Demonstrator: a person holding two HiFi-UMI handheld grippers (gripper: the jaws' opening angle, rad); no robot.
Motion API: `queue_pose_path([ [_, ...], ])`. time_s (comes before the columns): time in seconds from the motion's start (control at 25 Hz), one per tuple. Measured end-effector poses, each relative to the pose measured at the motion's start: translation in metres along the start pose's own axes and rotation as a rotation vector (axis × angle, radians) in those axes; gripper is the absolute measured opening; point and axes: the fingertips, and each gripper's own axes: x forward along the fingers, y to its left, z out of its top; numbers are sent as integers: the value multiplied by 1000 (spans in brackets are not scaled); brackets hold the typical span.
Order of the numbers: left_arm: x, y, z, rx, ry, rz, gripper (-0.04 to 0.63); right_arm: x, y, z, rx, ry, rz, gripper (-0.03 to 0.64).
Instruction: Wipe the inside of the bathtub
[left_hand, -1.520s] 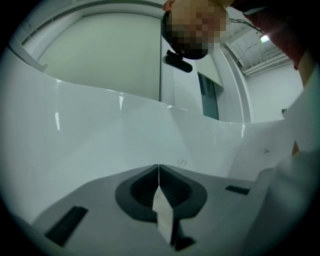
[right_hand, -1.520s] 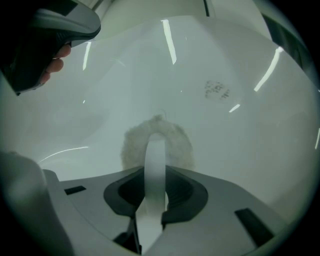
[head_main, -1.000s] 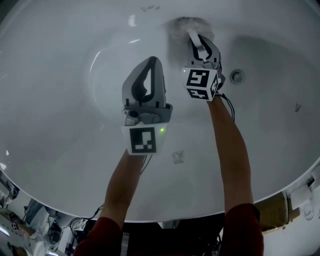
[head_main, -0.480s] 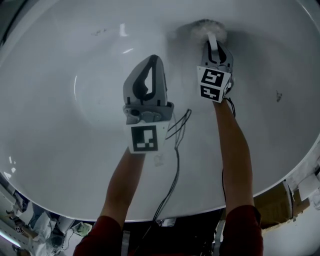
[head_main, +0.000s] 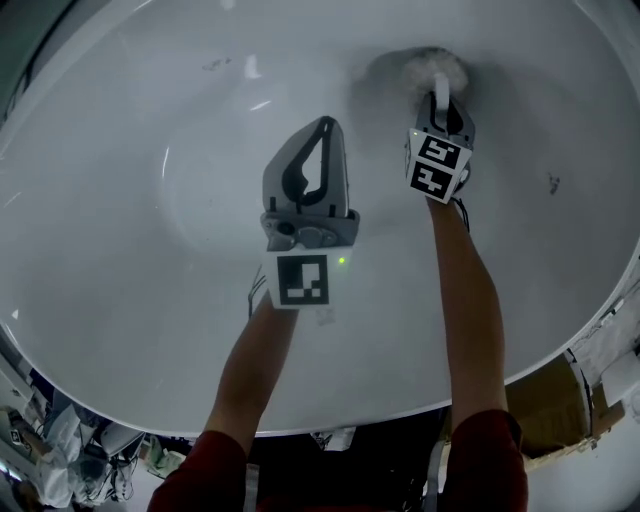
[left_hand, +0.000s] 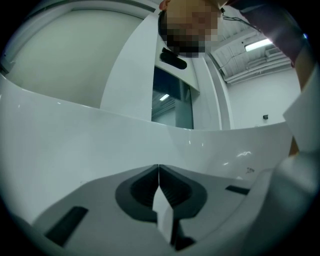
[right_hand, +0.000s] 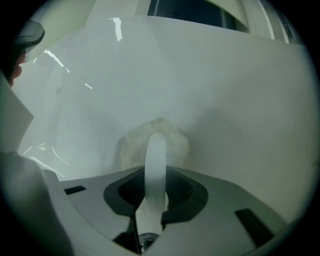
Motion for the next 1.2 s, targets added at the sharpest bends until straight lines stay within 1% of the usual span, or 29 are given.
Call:
queue_pose_path([
  [0.12,-21,0,10,-15,-12,22,15,-25,-3,-7,29,14,-5,94],
  [0.2,-39,-3,13,-28,-12,38,15,-46,-1,-7,19,-1,1,94],
  [0.28,-56,5,17,-36,-11,55,15,-65,15,2,4,-30,19,94],
  [0.48,-77,97,54,-75,-44,124,15,-83,106,74,-9,-99,77,94],
  [0.64,-126,129,87,-68,-63,160,15,-137,158,106,-20,-152,135,94],
  [0.76,-163,174,109,-65,-79,199,15,-167,215,137,-23,-196,175,94],
  [0.96,-223,275,121,-42,-92,262,15,-195,339,172,-35,-244,243,94],
  [1.08,-260,324,128,-31,-89,299,15,-215,402,188,-43,-264,279,94],
  [1.2,-288,371,123,-26,-82,337,15,-226,464,200,-59,-288,318,94],
])
